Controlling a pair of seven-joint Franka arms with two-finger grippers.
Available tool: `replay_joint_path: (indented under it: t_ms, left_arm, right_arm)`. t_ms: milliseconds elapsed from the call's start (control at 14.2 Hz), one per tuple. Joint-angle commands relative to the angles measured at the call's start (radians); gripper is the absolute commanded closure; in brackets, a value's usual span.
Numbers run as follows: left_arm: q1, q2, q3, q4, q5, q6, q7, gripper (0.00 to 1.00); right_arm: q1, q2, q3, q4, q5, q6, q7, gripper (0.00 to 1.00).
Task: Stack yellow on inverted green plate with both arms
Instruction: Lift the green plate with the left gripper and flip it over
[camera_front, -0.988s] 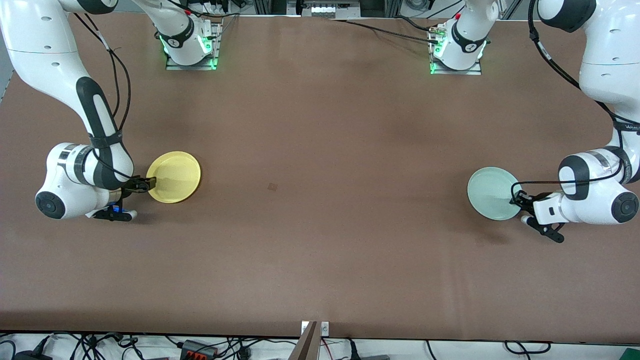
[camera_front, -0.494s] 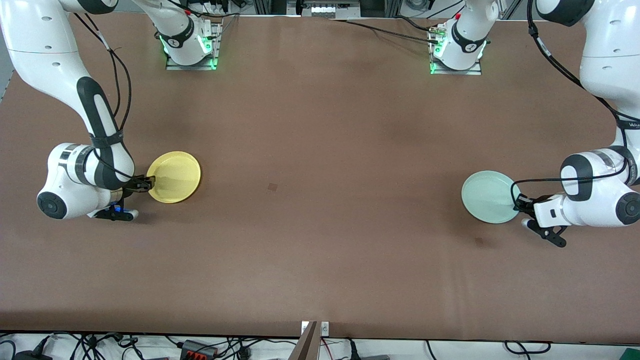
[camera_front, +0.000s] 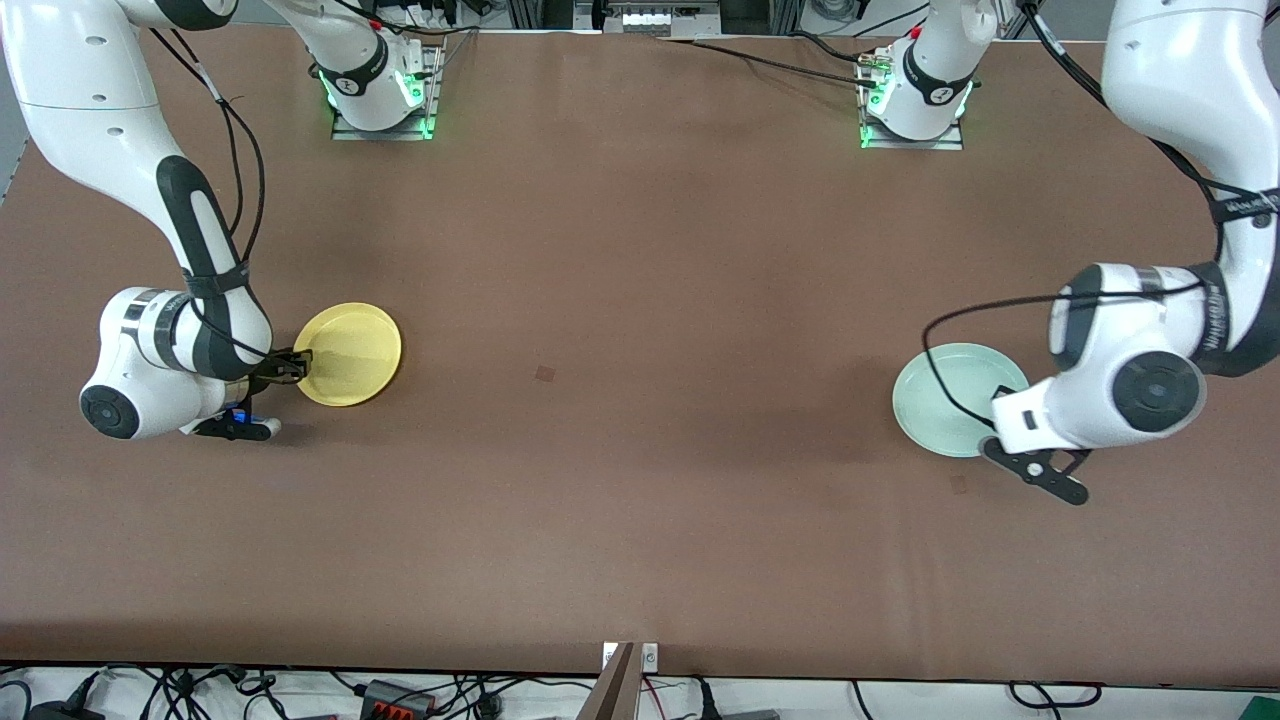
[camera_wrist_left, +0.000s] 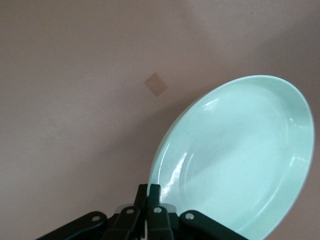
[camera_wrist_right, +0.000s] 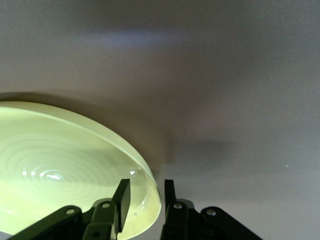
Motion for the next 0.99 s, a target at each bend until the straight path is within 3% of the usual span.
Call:
replay_joint_path:
  t_ms: [0,141,635,776,918]
  left_arm:
    - [-0.085,-0.021,0.005,0.03,0.103,-0.071,-0.149,0.99]
    - [-0.172,-0.02,0.008,0.061,0.16,-0.137,-0.255,0.99]
    - [-0.451,-0.011,0.008,0.061,0.439,-0.246,-0.729,0.99]
    - [-0.536,0.015,0.011,0.057,0.469,-0.286,-0.888,0.99]
    - [-0.643,0.069,0.01,0.057,0.583,-0.367,-1.032,0.99]
  right_arm:
    - [-0.005,-0.003,0.007,-0.003,0.015,-0.009,-0.012,0.82]
    - [-0.005,-0.003,0.007,-0.003,0.015,-0.018,-0.012,1.0]
    - [-0.003,-0.022,0.006,0.012,0.02,-0.02,-0.015,1.0]
    - [-0.009,-0.036,0.004,0.064,0.018,-0.082,-0.022,1.0]
    - [-0.012,-0.034,0.001,0.162,0.02,-0.174,-0.06,1.0]
